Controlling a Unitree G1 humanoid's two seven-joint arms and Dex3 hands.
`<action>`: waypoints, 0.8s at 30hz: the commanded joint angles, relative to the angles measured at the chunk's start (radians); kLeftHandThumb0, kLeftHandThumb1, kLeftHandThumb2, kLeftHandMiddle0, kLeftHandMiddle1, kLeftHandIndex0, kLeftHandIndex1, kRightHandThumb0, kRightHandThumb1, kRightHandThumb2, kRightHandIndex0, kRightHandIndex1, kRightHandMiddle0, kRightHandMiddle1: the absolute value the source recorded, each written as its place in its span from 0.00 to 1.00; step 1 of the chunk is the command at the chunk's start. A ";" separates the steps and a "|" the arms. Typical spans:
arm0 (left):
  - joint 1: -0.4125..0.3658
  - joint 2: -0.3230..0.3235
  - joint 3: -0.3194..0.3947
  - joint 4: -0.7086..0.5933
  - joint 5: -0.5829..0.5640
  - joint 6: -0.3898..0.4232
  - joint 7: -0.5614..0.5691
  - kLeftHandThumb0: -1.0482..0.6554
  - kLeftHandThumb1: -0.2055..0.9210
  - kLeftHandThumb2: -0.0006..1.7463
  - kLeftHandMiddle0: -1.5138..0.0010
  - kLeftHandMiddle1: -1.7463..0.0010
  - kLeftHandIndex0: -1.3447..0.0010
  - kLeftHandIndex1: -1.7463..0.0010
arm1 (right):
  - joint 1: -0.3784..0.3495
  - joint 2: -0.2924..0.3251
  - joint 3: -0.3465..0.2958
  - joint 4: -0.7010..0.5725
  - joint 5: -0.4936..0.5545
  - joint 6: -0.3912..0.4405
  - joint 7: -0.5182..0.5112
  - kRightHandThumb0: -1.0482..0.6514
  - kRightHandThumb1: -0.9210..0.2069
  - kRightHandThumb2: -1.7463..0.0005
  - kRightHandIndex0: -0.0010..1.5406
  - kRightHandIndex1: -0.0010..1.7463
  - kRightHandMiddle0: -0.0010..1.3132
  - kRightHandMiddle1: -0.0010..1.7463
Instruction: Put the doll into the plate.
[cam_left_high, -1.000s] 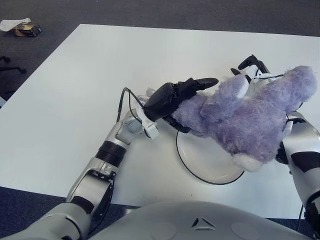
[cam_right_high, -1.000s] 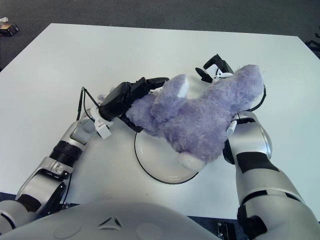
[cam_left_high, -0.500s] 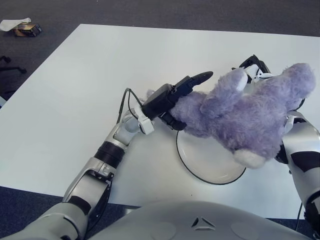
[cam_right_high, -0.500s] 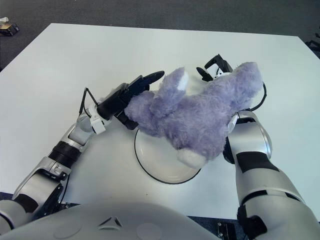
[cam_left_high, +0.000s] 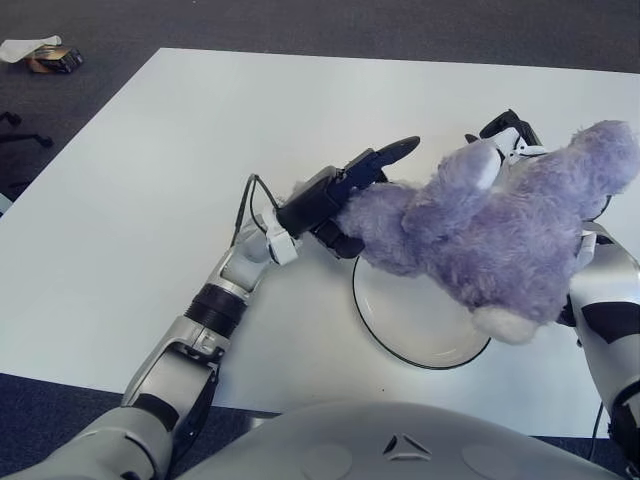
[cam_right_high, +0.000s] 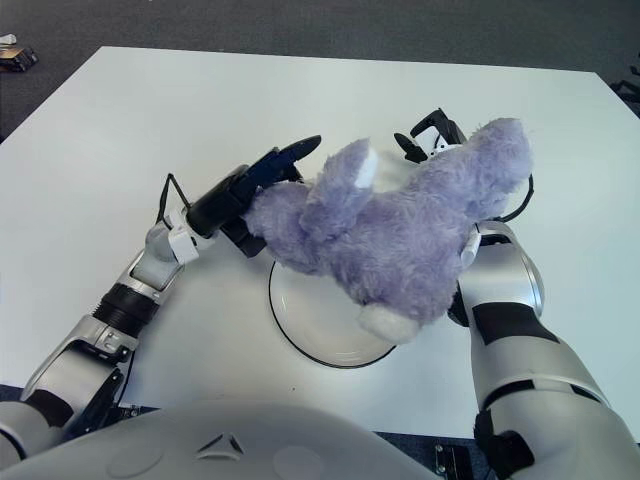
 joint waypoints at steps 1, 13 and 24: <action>0.011 0.021 -0.009 -0.030 -0.088 0.032 -0.070 0.00 1.00 0.43 0.96 0.59 1.00 0.75 | 0.029 0.014 -0.002 0.023 0.003 0.013 0.003 0.61 0.00 0.68 0.07 1.00 0.07 1.00; 0.030 -0.041 0.045 0.006 -0.166 -0.008 -0.107 0.05 1.00 0.57 0.94 0.69 1.00 0.69 | 0.032 0.011 -0.003 0.047 0.001 -0.006 0.001 0.61 0.01 0.67 0.08 1.00 0.08 1.00; 0.015 -0.106 0.045 -0.015 -0.401 0.141 -0.245 0.10 1.00 0.62 0.99 0.74 1.00 0.81 | 0.027 0.015 -0.022 0.049 0.015 -0.027 0.005 0.61 0.08 0.60 0.10 1.00 0.11 1.00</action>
